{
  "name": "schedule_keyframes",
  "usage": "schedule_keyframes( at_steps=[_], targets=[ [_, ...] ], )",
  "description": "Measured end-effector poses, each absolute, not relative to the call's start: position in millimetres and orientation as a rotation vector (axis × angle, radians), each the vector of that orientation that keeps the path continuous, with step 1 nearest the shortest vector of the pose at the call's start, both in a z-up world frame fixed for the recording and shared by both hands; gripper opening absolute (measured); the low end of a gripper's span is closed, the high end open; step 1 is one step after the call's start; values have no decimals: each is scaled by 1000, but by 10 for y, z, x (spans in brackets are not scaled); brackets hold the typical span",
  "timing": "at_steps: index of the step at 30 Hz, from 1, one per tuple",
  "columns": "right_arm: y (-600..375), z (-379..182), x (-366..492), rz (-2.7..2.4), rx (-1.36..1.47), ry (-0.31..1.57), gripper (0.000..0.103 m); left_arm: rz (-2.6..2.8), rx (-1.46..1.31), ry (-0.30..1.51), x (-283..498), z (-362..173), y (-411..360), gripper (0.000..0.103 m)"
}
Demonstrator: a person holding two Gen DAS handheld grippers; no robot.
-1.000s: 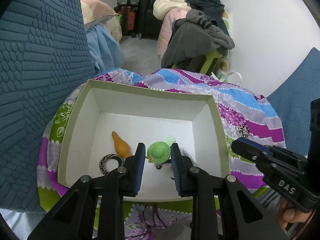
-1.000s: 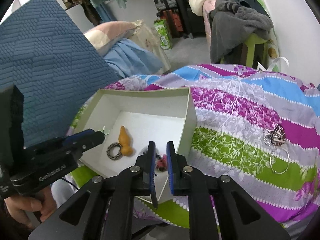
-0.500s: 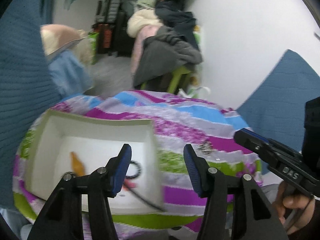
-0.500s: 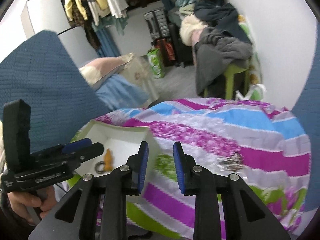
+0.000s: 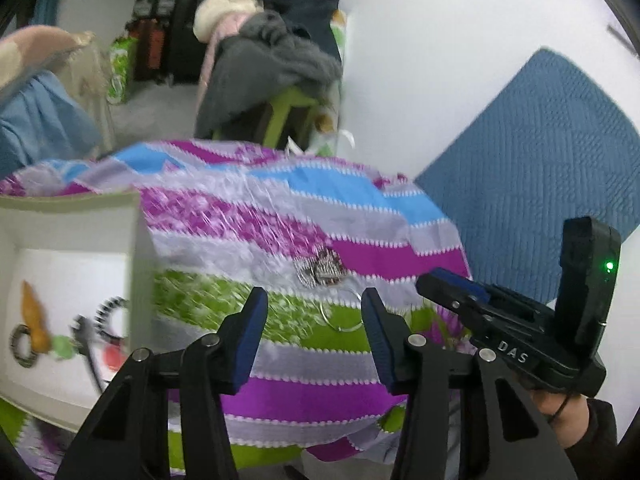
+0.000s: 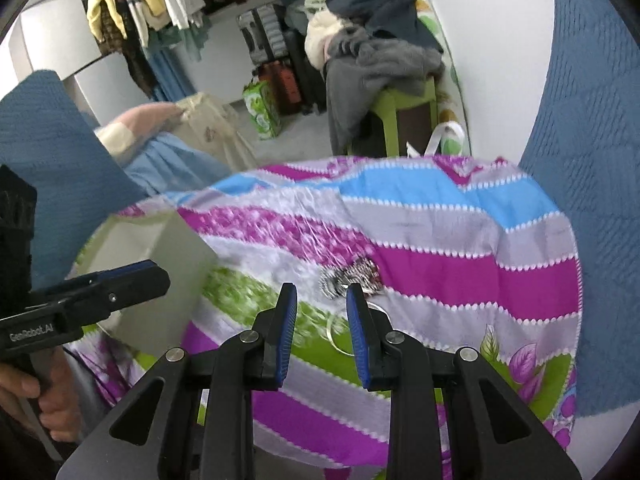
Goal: Organize jewelry
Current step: 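Move both open tools back to the jewelry pile, then grasp the silver hoop earring with the left tool while the right tool grasps the silver hairpin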
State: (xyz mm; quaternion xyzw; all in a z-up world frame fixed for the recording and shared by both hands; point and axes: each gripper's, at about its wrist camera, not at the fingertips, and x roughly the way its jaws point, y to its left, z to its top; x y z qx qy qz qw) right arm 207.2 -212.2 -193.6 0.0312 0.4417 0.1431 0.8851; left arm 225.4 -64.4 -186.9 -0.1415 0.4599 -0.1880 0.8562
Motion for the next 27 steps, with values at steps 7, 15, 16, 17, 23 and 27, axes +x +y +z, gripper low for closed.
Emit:
schedule_keyframes(
  at_steps=[7, 15, 16, 17, 23, 27],
  targets=[
    [-2307, -2399, 2429, 378, 26, 993, 24, -427, -301, 1069, 2446, -2476, -904, 33],
    [-2273, -2864, 2839, 506, -49, 1070, 21, -468, -271, 1093, 2640, -2835, -1145, 20],
    [-2255, -2884, 2860, 516, -57, 1076, 20, -473, -277, 1100, 2664, -2868, -1162, 20],
    [-2216, -2907, 2894, 527, -82, 1077, 20, -481, -282, 1106, 2685, -2899, -1179, 20],
    [-2157, -3055, 2958, 563, -148, 1096, 18, -505, -259, 1103, 2781, -2969, -1313, 20],
    [-2192, -3053, 2939, 565, -169, 1097, 10, -515, -238, 1103, 2801, -2993, -1386, 24]
  ],
)
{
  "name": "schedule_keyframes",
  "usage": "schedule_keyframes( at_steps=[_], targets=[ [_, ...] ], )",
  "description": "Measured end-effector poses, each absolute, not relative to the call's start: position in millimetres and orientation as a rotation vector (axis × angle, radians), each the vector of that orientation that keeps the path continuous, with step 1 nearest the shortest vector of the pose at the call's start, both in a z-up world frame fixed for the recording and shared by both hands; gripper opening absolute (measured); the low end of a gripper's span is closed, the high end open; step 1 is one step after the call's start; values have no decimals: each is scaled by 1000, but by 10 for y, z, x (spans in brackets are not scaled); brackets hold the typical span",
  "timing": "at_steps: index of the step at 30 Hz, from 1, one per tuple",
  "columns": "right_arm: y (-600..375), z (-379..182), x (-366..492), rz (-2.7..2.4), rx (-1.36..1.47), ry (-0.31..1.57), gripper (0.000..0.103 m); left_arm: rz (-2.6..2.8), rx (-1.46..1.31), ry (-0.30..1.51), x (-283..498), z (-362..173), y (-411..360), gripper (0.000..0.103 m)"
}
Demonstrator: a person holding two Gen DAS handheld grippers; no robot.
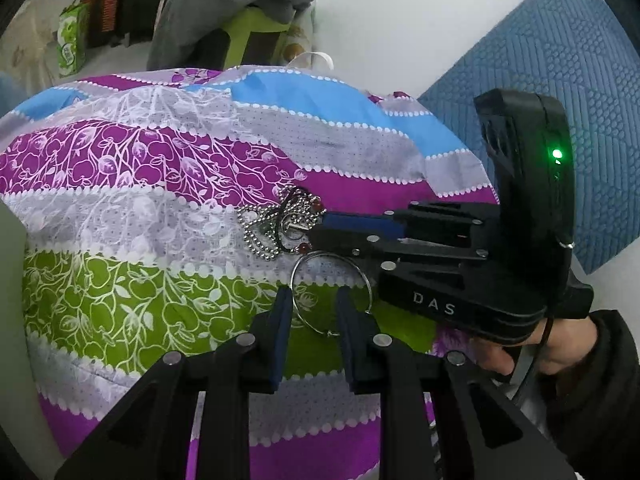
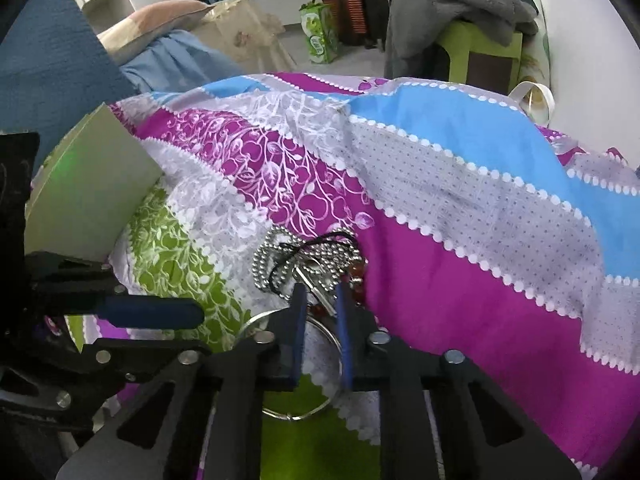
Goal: Organize jewelry
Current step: 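Grasp the silver hoop earring with the left tool while the right tool grasps the silver hairpin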
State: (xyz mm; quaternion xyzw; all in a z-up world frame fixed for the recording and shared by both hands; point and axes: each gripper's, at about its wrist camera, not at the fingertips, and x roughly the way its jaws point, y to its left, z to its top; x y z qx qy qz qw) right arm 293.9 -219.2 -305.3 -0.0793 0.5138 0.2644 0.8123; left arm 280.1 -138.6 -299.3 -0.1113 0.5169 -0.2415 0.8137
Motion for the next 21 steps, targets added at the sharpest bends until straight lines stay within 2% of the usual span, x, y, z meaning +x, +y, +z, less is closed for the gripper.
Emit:
schedule_keyframes(
  at_steps=[9, 10, 12, 13, 21],
  targets=[
    [-2157, -3066, 2889, 567, -285, 1094, 9, -525, -200, 1135, 2789, -3090, -1505, 26],
    [-2147, -3068, 2885, 568, -300, 1092, 9, -526, -194, 1135, 2781, -3091, -1523, 28],
    [-2115, -3070, 2881, 561, -317, 1095, 6, -514, -184, 1134, 2755, -3096, -1545, 50],
    [-2106, -3067, 2887, 552, -322, 1100, 4, -505, -188, 1131, 2743, -3096, -1560, 54],
    [-2396, -2953, 2896, 513, -115, 1090, 3, -505, -170, 1135, 2753, -3131, -1756, 57]
  ],
)
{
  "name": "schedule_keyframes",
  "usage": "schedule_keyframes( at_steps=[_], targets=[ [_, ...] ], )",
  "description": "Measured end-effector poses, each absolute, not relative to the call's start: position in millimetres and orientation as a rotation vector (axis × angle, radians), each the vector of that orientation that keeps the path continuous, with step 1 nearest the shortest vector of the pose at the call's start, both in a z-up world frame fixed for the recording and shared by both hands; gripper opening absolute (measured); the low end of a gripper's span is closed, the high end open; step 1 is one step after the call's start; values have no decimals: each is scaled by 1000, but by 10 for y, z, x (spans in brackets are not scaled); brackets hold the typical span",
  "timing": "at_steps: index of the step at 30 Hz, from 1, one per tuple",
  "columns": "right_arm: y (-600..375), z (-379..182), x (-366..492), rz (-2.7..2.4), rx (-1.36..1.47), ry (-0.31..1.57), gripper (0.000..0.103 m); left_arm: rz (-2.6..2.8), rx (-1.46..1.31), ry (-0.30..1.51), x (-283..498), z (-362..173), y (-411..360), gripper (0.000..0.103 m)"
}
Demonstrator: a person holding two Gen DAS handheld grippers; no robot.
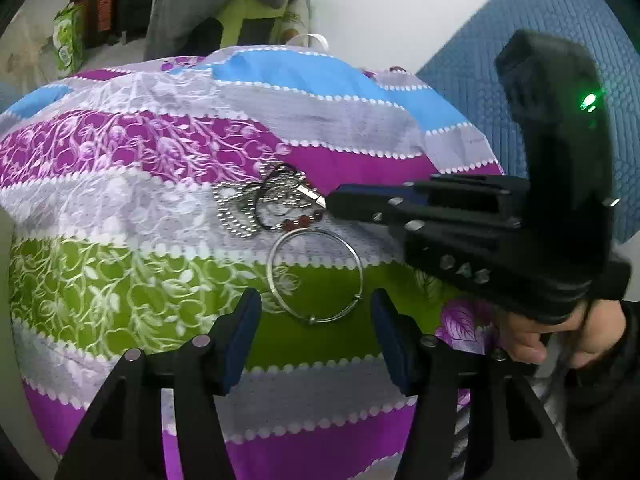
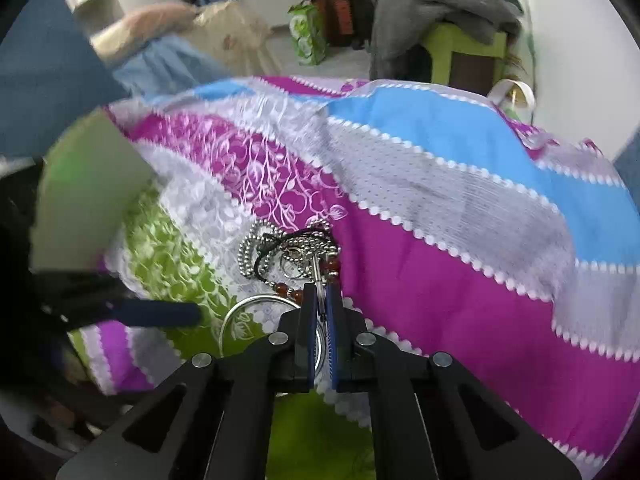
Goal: Organize jewelry
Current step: 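Grasp the silver hoop earring with the left tool while the right tool grasps the silver hairpin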
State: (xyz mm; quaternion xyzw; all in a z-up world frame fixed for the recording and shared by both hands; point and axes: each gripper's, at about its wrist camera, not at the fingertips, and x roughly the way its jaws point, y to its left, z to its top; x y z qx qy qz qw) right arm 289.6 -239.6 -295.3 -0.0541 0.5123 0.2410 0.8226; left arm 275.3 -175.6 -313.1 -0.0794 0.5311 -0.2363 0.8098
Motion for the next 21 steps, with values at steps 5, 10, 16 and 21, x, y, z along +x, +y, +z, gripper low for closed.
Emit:
schedule_keyframes(
  at_steps=[5, 10, 16, 21],
  targets=[
    [-2626, -2840, 2845, 464, -29, 1069, 3, -489, -87, 1122, 2760, -3166, -1915, 62],
    [-2744, -2820, 2797, 426, -14, 1073, 3, -469, -4, 1085, 2733, -3179, -2050, 75],
    [-2716, -2842, 2819, 484, 19, 1078, 4, -433, 89, 1062, 2728, -3249, -2163, 73],
    [-2704, -2876, 2871, 532, 55, 1092, 5, -397, 151, 1038, 2725, -3268, -2208, 65]
  ],
)
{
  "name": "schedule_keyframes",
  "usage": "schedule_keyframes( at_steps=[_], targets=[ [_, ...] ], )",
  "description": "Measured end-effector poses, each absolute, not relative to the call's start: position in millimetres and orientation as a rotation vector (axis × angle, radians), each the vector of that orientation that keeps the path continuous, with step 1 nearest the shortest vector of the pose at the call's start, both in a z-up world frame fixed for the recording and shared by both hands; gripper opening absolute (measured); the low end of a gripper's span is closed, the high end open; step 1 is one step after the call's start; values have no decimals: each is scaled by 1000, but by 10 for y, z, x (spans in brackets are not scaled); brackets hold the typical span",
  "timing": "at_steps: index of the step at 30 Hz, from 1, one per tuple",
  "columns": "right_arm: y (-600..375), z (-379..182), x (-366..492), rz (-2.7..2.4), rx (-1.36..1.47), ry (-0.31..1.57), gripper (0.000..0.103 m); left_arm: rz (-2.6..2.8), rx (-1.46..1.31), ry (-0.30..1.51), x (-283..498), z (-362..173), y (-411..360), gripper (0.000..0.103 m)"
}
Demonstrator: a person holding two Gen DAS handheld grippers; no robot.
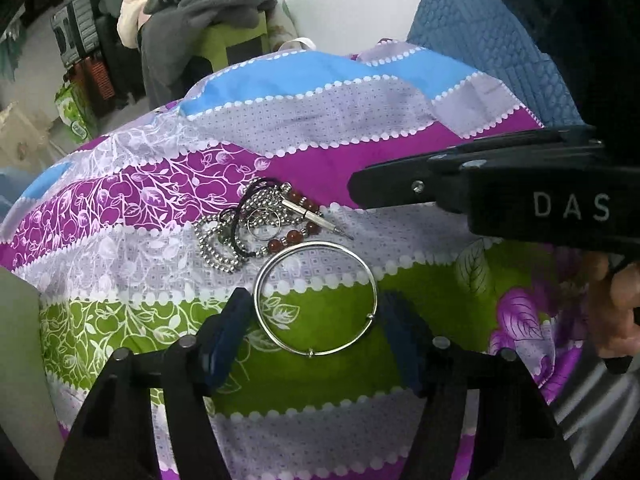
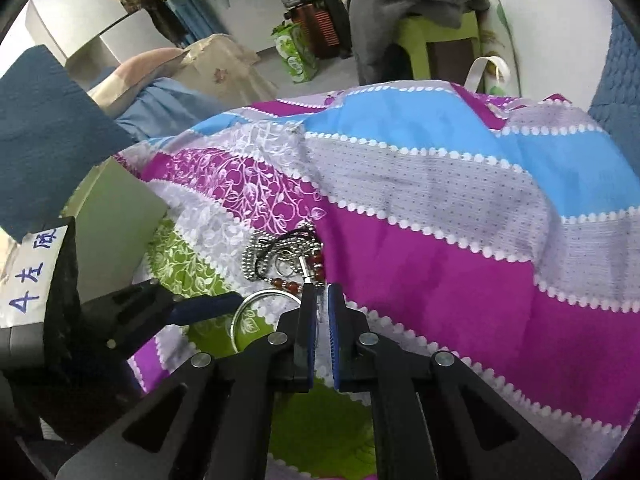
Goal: Organize jewelry
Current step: 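Grasp the silver hoop earring with the left tool while the right tool grasps the silver hairpin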
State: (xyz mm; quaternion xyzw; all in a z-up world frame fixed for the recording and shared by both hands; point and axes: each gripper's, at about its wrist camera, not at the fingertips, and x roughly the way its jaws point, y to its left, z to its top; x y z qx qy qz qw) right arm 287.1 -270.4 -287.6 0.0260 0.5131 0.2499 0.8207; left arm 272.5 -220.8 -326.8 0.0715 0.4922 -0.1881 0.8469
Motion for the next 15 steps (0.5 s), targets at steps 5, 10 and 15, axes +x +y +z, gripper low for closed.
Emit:
schedule_keyframes(
  at_steps=[5, 10, 15],
  targets=[
    [-2628, -2920, 2906, 571, 64, 1107, 14, -416, 102, 1053, 2714, -3251, -2087, 65],
    [-2493, -3017, 2941, 585, 12, 1133, 21, -401, 48, 1057, 2625, -3215, -1884, 65],
    [-2372, -3144, 2945, 555, -108, 1149, 17, -364, -12, 1060, 2563, -3160, -1646, 65]
  ],
)
